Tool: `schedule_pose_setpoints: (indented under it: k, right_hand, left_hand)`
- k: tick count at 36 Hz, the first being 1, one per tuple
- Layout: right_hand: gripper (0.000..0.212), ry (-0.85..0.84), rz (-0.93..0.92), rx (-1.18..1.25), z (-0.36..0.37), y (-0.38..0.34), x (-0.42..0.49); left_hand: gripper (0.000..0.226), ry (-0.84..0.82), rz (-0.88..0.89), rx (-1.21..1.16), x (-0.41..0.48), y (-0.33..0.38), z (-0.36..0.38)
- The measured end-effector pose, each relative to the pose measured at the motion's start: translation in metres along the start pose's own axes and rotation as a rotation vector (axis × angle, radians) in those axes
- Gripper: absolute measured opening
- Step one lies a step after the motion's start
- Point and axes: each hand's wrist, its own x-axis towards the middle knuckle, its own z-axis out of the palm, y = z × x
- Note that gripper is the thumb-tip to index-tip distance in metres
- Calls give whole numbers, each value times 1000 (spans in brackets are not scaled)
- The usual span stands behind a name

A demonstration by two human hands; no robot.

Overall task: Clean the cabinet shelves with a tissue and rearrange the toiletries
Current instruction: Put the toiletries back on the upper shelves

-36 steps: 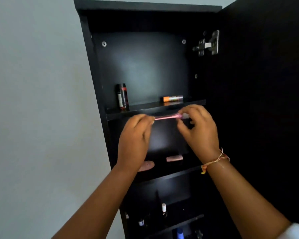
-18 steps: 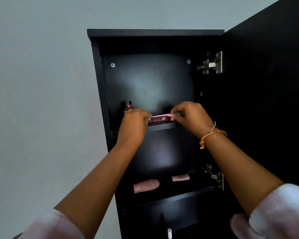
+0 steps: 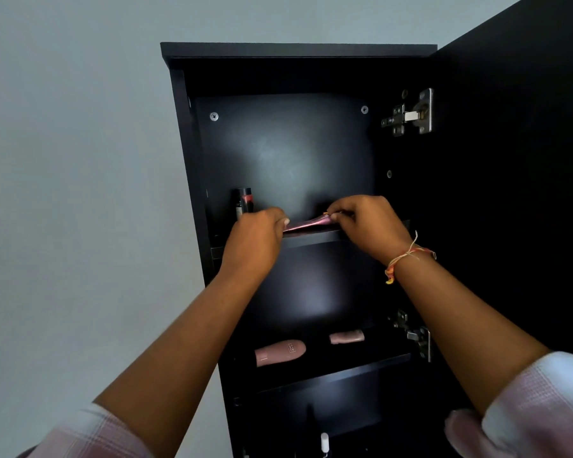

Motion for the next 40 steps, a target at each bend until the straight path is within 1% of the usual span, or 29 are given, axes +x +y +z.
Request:
schedule_pose_setpoints:
  k: [3,6,10,13,16,18,21,23,29,36,40]
  right_hand:
    - [20,68,-7,15,-1,0,-7]
    - [21,191,-43,11,-2,-2,-18]
    - [21,335,-63,31,0,-12,-41]
    - [23,347,-87,2,8,-20,-67]
    - [26,312,-89,-8,21,-29,-99]
    - [26,264,-94,6,32,-35,-122]
    - [27,159,-97,22,55,-42,-157]
    - [27,76,-73,41,74,-47,-181]
    - [26,-157,-12,92,133,-64,-263]
    - [34,-598,18,137,201,-109,-355]
    - [39,-866,-14,148,239,-142,-409]
  left_hand:
    - [23,34,37,22,-3,2,1]
    - [22,118,82,-31,-12,2,3]
    - [30,181,148,-48,-36,4,6]
    - [32,177,205,-63,-64,7,9]
    - [36,104,203,-75,-98,8,14]
    - [39,50,170,-80,-124,6,18]
    - [35,7,139,-117,-164,-1,24]
    - [32,-59,117,-162,-193,-8,28]
    - [34,-241,-98,-98,-294,-43,42]
    - [39,-434,-341,63,-424,-87,39]
    - [38,-568,-539,72,-505,-106,28]
